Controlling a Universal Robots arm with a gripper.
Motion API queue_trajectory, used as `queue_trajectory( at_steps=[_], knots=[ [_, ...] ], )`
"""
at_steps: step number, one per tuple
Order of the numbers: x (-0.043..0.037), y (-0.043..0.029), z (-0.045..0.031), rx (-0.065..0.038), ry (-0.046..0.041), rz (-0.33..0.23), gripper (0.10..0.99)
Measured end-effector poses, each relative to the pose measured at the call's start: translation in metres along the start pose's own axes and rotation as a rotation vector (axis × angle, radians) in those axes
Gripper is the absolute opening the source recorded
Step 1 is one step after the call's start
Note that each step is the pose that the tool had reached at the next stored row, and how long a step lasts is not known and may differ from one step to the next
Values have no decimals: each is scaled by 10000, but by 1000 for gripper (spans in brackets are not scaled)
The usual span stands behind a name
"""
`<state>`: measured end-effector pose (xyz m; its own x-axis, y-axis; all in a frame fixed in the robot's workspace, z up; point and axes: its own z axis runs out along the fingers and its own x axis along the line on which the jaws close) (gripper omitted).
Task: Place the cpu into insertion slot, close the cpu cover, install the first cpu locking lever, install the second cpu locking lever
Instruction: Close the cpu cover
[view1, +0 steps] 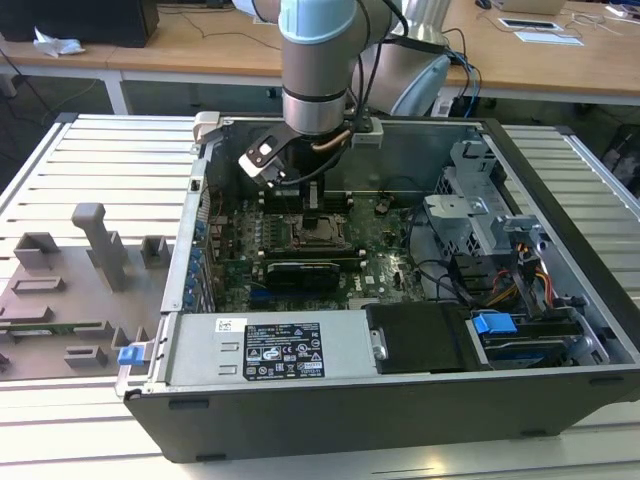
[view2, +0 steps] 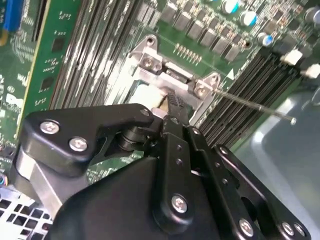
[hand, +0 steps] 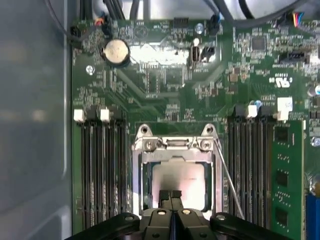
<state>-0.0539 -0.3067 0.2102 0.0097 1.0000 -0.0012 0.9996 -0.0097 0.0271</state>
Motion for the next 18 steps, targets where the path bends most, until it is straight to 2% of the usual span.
queue_trajectory(
  at_steps=[3, 5, 7, 8, 10, 14, 16, 18],
  knots=[
    [0, 43, -60, 40, 0, -3, 106],
    [0, 66, -164, 66, 0, -2, 106],
    [0, 73, -228, 71, -1, -2, 106],
    [0, 79, -293, 77, -1, -2, 106],
    [0, 85, -372, 81, -1, -1, 106],
    [0, 90, -488, 83, -1, -1, 106],
    [0, 92, -523, 83, -1, -1, 106],
    [0, 95, -602, 84, -1, -1, 106]
  ],
)
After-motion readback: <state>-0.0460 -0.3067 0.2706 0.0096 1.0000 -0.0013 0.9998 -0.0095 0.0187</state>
